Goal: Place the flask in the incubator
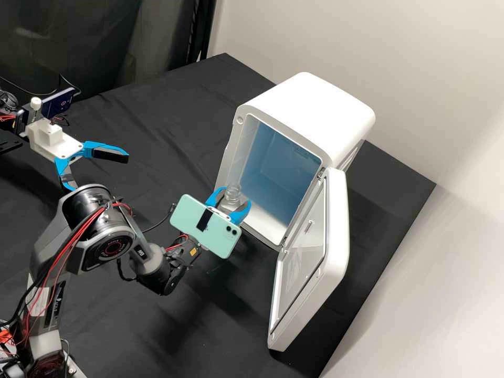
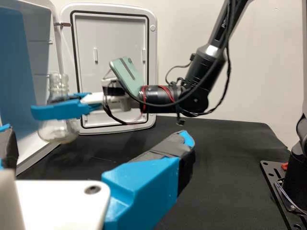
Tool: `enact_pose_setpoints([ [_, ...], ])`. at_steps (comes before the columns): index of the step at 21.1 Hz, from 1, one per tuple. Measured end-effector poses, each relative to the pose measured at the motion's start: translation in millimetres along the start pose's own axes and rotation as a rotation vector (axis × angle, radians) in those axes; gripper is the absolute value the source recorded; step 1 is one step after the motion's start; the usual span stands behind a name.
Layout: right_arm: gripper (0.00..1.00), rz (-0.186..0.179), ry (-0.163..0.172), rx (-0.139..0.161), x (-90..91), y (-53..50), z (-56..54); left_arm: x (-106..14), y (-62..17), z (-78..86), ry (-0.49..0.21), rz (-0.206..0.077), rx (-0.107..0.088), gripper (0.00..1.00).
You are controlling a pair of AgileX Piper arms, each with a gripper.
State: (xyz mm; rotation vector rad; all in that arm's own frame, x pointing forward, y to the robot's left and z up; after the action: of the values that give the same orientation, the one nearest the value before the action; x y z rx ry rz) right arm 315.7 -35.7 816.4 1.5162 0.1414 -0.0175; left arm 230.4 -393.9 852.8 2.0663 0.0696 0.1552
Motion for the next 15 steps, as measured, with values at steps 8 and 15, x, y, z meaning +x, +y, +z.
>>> enact_pose_setpoints([
  [8,0.0,0.083,0.025,-0.004,28.0,15.2,0.3,0.0,0.0,0.0,0.0,0.0,0.0,1.0],
  [15,0.0,0.153,0.042,-0.002,56.0,26.5,5.1,0.0,0.0,0.0,0.0,0.0,0.0,1.0],
])
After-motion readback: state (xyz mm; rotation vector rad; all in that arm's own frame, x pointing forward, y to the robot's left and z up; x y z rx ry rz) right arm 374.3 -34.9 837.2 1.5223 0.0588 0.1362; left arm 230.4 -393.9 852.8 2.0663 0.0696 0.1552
